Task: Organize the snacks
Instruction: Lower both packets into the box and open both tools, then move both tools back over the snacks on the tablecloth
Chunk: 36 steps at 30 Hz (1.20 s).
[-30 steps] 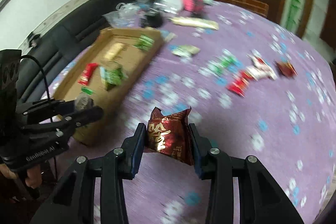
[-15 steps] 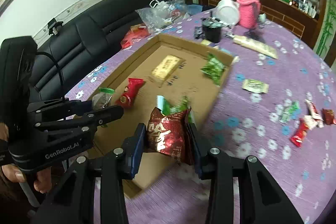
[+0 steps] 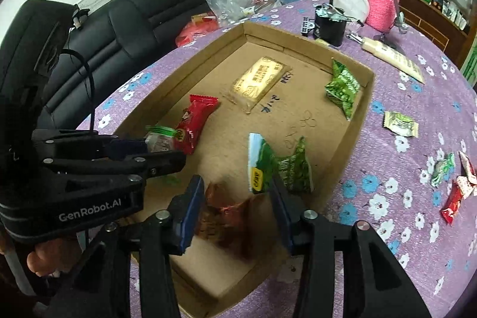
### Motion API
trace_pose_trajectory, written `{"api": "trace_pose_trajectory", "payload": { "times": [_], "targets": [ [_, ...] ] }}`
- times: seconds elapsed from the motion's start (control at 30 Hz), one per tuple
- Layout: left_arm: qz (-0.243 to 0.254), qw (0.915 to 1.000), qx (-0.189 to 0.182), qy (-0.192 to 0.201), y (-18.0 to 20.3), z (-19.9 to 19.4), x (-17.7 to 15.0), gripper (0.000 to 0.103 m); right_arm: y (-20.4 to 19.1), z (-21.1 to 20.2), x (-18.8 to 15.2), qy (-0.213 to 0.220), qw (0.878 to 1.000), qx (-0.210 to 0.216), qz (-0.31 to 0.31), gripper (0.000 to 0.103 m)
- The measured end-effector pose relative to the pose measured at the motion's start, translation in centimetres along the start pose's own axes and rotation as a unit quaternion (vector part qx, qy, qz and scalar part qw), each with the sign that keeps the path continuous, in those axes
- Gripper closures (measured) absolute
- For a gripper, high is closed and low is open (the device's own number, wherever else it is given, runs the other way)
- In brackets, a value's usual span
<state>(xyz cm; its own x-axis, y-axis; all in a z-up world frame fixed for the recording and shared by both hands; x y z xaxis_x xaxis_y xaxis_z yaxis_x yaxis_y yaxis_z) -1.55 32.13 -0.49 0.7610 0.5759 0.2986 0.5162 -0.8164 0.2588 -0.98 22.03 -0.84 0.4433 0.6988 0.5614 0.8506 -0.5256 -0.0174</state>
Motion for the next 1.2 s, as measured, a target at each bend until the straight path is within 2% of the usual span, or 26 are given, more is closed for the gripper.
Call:
{"api": "trace_pose_trajectory", "payload": {
  "times": [0.13, 0.4, 0.57, 0.63, 0.7, 0.93, 1.07, 1.2],
  "targets": [
    [0.008, 0.9997, 0.020, 0.007, 0.4, 0.0, -0.4, 0.059, 0.4, -0.7, -0.4, 0.003, 1.000, -0.002, 0.007, 0.052],
    [0.014, 0.9982, 0.018, 0.055, 1.8, -1.6, -1.3, 0.059, 1.2, -2.2, -1.3, 0.013, 1.000, -0.002, 0.025, 0.047],
    [0.028, 0.9974, 0.005, 0.066, 4.1, -2.2, -2.6, 0.059, 2.1, -4.2, -2.9, 0.022, 0.999, -0.004, 0.047, 0.041],
    [0.042, 0.9967, -0.001, 0.070, 5.6, -2.5, -3.3, 0.059, 2.8, -5.4, -4.0, 0.031, 0.998, -0.006, 0.059, 0.034],
    [0.062, 0.9954, -0.007, 0.073, 7.5, -2.6, -4.1, 0.059, 3.7, -6.6, -5.3, 0.037, 0.997, -0.011, 0.071, 0.031],
    [0.123, 0.9898, -0.023, 0.067, 14.0, -2.0, -6.2, 0.059, 7.9, -9.4, -11.1, 0.032, 0.991, -0.047, 0.125, 0.029],
    [0.157, 0.9854, -0.035, 0.056, 18.0, -1.1, -6.2, 0.059, 12.2, -10.3, -15.2, 0.017, 0.980, -0.082, 0.182, 0.029],
    [0.184, 0.9806, -0.042, 0.052, 22.0, 0.3, -5.0, 0.059, 16.0, -10.9, -17.1, 0.016, 0.969, -0.106, 0.223, 0.029]
  ]
}}
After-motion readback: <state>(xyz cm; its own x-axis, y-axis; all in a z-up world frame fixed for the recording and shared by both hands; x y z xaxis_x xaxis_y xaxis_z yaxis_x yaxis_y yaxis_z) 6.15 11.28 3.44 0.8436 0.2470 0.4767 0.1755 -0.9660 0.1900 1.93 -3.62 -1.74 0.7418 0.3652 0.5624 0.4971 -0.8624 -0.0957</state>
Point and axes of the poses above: each gripper's, at about its wrist camera, not at the fingertips, and z roughly the way its jaws point, y to its right, x to its top, the point moved 3 cm from there along z, roughly the way its jaws point, and after that the axes turned 14 degrees about -z, right-handed, at the moved point
